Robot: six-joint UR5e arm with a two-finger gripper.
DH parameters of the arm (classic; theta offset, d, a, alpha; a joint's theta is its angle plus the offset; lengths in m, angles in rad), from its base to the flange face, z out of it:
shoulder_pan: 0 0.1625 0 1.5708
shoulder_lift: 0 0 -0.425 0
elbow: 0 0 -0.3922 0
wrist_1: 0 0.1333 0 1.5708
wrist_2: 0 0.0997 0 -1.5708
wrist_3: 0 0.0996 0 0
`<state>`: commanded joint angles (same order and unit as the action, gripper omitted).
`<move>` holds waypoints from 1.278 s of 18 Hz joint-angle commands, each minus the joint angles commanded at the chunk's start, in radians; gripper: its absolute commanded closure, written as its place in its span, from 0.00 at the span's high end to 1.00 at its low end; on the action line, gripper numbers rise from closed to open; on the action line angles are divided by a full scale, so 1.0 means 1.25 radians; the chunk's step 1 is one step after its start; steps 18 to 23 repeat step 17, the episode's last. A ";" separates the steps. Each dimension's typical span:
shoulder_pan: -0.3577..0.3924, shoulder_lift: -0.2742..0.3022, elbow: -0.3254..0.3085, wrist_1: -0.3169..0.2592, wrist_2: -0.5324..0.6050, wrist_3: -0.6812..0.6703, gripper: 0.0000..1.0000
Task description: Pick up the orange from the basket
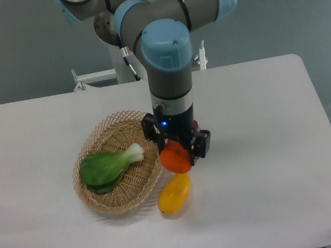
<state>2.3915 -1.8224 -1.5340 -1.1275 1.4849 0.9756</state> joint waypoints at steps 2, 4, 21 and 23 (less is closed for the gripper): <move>0.001 0.000 0.000 0.000 0.001 0.000 0.78; 0.010 0.001 0.001 0.001 -0.001 0.000 0.78; 0.027 0.007 0.001 0.007 -0.023 0.000 0.78; 0.027 0.007 0.001 0.007 -0.023 0.000 0.78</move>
